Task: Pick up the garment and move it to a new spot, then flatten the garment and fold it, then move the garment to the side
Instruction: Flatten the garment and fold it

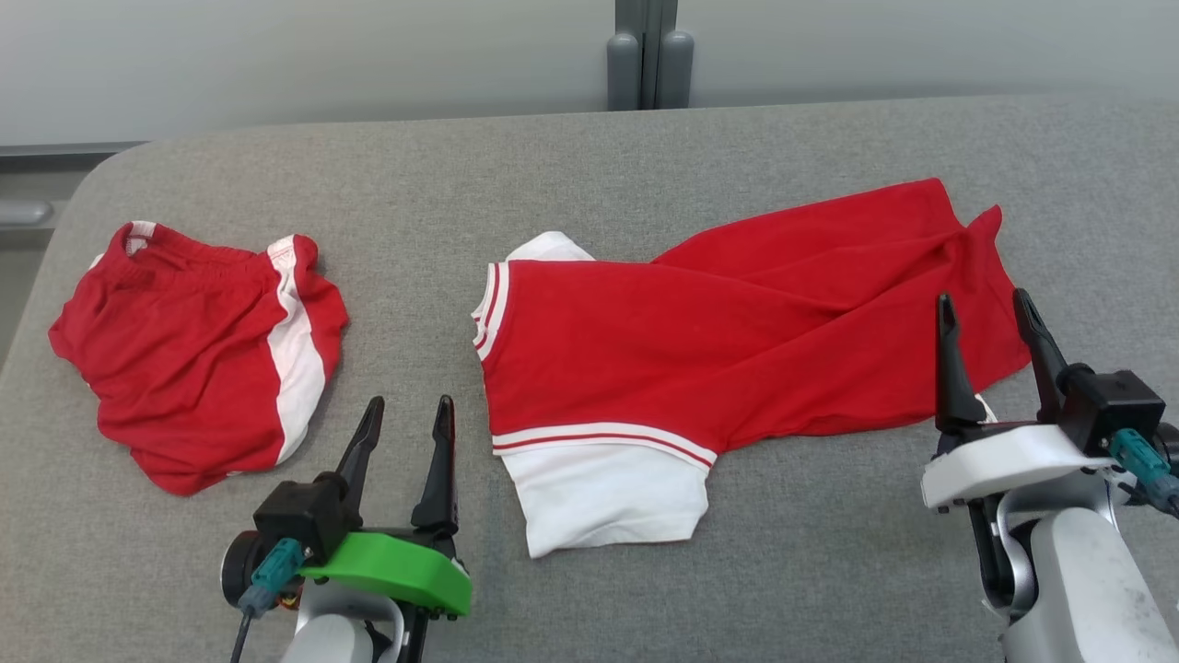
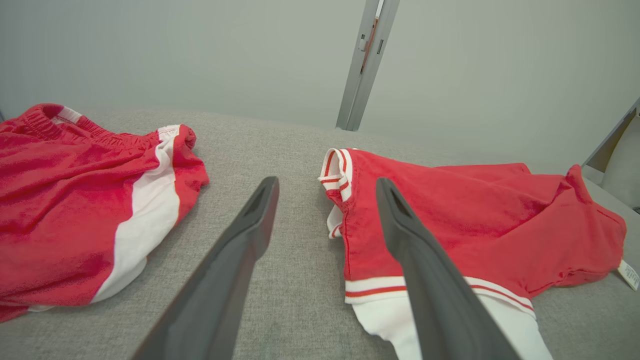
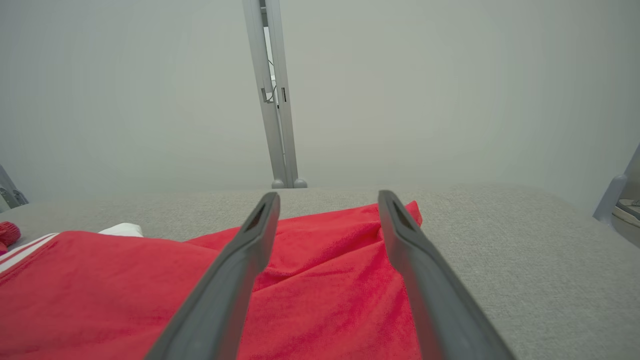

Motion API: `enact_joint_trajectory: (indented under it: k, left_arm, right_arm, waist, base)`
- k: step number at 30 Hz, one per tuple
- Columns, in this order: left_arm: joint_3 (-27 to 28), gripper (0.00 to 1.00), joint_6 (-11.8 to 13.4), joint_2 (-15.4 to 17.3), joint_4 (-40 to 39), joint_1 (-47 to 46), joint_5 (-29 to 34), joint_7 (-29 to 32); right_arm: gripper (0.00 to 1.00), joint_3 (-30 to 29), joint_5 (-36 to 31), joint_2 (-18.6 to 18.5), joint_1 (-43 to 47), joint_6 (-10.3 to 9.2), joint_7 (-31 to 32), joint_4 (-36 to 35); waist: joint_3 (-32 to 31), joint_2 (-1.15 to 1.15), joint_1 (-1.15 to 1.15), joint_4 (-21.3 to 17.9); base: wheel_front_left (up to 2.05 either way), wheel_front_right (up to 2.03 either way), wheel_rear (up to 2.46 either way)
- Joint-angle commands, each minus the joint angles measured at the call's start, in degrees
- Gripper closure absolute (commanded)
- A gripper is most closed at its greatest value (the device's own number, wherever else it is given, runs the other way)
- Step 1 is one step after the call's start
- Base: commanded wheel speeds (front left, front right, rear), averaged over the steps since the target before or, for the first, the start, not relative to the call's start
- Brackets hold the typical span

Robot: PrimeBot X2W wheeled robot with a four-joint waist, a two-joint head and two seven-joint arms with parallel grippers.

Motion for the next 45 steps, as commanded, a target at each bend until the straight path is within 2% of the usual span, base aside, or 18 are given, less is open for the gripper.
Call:
enact_joint_trajectory:
  k: [1, 13, 32, 36, 41, 45]
  left_arm:
    - [0.49, 0.0, 0.3, 0.01, 0.02, 1.34, 0.73, -0.01]
    - [1.76, 0.0, 0.99, -0.07, -0.67, 5.11, 1.46, -0.01]
    - [0.93, 0.0, 1.35, -0.06, -1.05, 4.93, 1.17, -0.01]
    - [-1.58, 0.0, -0.35, -0.06, 1.89, 5.68, 1.27, 0.8]
    - [-5.98, 0.0, -3.4, -0.02, 4.97, 6.31, -1.15, 7.19]
    - [-7.37, 0.0, -4.41, 0.06, 5.97, 6.32, -3.77, 11.35]
  right_arm:
    - [0.0, -0.42, -0.26, 0.3, 2.06, -0.02, -0.46, -1.56]
    - [0.0, 1.42, 3.92, 0.87, 10.77, -0.02, -0.92, -6.64]
    - [0.0, 1.39, 5.03, 0.87, 11.71, -0.02, -1.18, -6.99]
    - [0.0, 1.18, 4.88, 0.87, 11.43, -0.02, -1.22, -6.6]
    - [0.0, 0.93, 4.49, 0.86, 11.1, -0.02, -0.74, -6.29]
    - [0.0, 0.59, 4.39, 0.86, 10.72, -0.02, -0.57, -5.93]
  waist:
    - [-0.84, 0.0, 0.0, 0.35]
    - [-3.5, 0.0, 0.0, 0.52]
    - [-3.4, 0.0, 0.0, 0.4]
    - [-2.82, 0.0, 0.0, 0.15]
    - [-1.71, 0.0, 0.0, -0.8]
    - [-0.83, 0.0, 0.0, -1.87]
  base:
    - [0.0, 0.0, 0.0]
    - [0.0, 0.0, 0.0]
    - [0.0, 0.0, 0.0]
    - [0.0, 0.0, 0.0]
    - [0.0, 0.0, 0.0]
    - [0.0, 0.0, 0.0]
